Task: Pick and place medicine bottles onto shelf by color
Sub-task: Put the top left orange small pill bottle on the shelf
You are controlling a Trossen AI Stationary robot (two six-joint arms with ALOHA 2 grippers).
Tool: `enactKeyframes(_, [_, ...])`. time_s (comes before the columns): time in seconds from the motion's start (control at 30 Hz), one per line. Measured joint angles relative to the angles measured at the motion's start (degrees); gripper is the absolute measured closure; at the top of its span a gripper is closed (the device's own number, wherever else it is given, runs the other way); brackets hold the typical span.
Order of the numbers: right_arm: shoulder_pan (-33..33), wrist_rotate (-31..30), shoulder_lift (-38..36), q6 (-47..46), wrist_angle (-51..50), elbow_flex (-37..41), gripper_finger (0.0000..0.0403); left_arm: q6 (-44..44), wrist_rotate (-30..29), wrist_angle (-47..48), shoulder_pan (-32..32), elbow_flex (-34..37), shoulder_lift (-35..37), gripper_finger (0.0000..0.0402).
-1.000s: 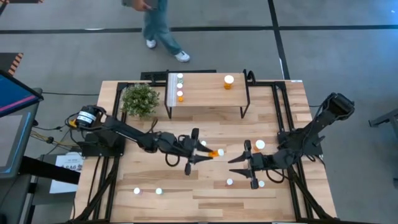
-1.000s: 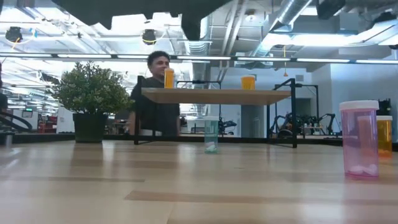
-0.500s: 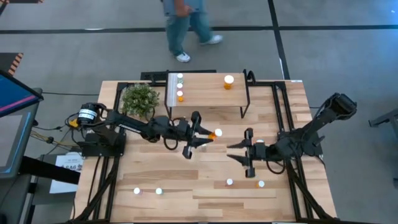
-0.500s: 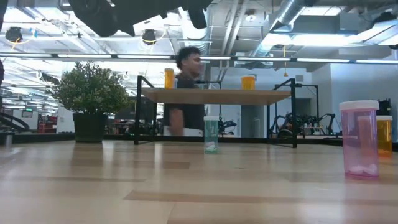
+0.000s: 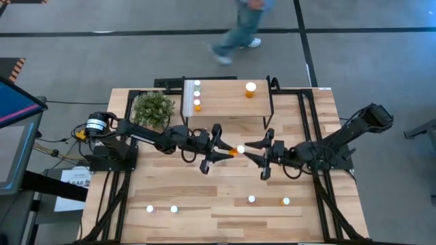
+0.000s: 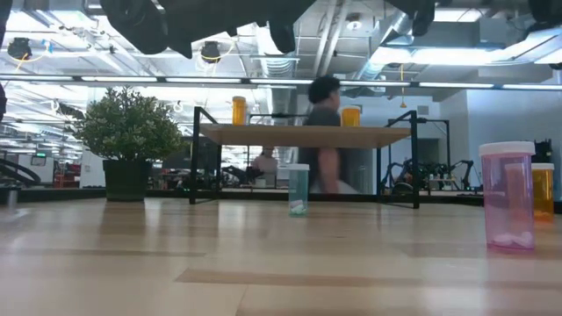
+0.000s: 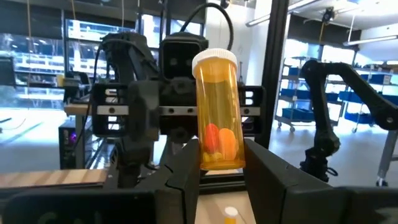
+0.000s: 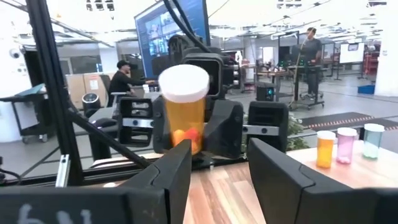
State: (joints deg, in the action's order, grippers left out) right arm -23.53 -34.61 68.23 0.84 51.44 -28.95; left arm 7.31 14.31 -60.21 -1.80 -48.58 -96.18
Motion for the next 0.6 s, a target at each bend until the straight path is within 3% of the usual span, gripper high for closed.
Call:
enactKeyframes(0.3, [-0.04, 5.13, 0.02, -2.96, -1.02, 0.02, 0.0222, 0.42, -0.56, -0.06, -0.07, 0.0, 0.0, 0.031])
enactKeyframes(0.6, [1.22, 6.28, 0.04, -2.81, 1.51, 0.02, 0.0217, 0.48, -1.55, 2.5, -0.07, 0.0, -0.02, 0.031])
